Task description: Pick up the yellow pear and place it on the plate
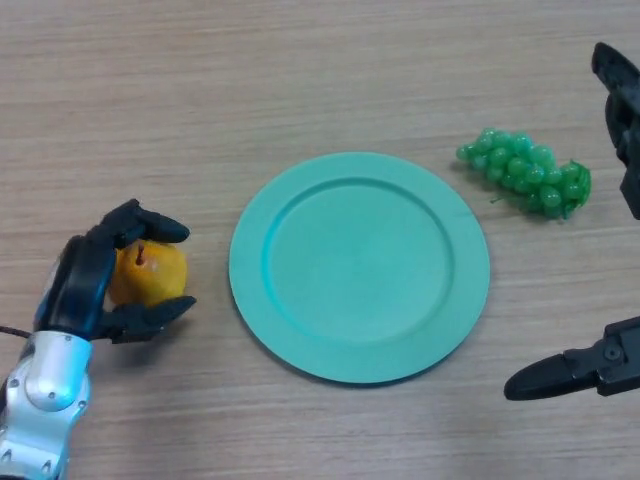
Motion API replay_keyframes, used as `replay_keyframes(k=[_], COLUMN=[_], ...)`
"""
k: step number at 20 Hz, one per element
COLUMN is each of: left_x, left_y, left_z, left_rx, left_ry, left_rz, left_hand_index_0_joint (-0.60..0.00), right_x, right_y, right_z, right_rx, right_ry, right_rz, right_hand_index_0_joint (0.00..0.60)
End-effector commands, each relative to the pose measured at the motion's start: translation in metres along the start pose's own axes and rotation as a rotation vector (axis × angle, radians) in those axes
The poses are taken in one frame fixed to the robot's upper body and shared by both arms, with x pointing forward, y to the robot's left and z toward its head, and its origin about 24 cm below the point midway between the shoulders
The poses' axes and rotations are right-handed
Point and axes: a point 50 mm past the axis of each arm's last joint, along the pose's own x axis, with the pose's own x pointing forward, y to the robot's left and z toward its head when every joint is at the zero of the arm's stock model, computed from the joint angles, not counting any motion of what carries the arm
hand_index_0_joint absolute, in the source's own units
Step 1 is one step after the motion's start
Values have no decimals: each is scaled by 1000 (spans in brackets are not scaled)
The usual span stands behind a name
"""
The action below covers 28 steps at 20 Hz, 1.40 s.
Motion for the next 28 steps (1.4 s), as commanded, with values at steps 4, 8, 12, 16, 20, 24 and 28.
replay_keyframes(k=[4, 8, 12, 16, 20, 24, 28], left_x=[6, 9, 14, 22, 24, 24, 22], left_y=[34, -6, -42, -58, -66, -60, -48], left_z=[78, 111, 113, 107, 101, 94, 90], left_rx=[-205, -352, -393, -506, -529, -422, -417], left_ry=[-242, -267, -304, -276, -176, -142, -142], left_rz=[111, -23, -94, -166, -212, -212, -166], left_hand_index_0_joint=[-600, -600, -600, -600, -500, -18, 0], right_x=[-10, -13, -13, -12, -11, -7, -6], right_y=[-13, -16, -15, -14, -13, -11, -10], right_z=[29, 32, 35, 36, 37, 38, 37], right_rx=[-48, -56, -73, -60, -65, -58, -33], right_ry=[-177, -185, -196, -216, -212, -218, -208], right_rz=[-77, -83, -82, -106, -107, -103, -89], right_hand_index_0_joint=[0, 0, 0, 0, 0, 0, 0])
